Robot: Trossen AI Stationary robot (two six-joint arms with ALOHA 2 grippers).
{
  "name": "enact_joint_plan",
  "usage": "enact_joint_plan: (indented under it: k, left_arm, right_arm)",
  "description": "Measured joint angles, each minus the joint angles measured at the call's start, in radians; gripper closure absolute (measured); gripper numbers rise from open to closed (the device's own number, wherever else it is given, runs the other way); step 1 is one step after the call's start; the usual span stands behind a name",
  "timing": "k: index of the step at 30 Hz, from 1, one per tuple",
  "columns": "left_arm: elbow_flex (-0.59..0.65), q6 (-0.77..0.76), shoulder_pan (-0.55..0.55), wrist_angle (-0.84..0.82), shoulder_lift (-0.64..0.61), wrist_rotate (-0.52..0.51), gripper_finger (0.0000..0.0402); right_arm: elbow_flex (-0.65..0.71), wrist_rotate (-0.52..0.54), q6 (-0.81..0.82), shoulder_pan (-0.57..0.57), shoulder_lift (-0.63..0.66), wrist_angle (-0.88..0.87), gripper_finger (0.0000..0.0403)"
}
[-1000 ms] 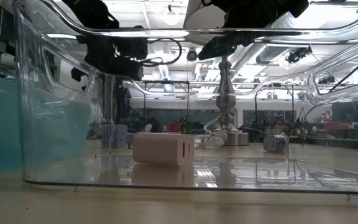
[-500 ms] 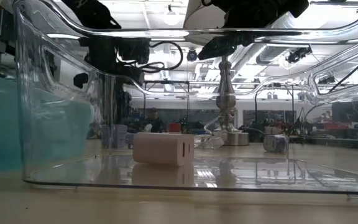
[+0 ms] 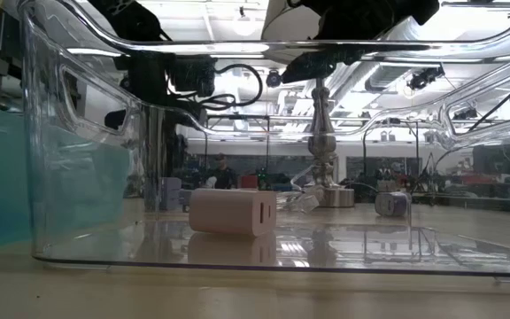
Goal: Pick & Place Office items
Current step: Put the middle left purple charger adapter into the transparent bin
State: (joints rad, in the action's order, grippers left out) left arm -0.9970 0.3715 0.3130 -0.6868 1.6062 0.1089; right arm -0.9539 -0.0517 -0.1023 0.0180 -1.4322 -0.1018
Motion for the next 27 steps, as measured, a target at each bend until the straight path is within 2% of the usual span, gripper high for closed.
enact_joint_plan:
  k: [12,23,27]
  left_arm:
    - [0.000,-0.003,-0.002,0.000,0.000,0.001,0.0281]
    - [-0.001,-0.020,-0.002,0.000,-0.001,0.004,0.0281]
    - [-0.002,-0.009,0.007,0.001,-0.036,0.040,0.0281]
  right_arm:
    - [0.000,0.000,0.000,0.000,0.000,0.009,0.0223]
    - [0.000,0.000,0.000,0.000,0.000,0.009,0.0223]
    - [0.000,0.000,0.000,0.000,0.000,0.009,0.0223]
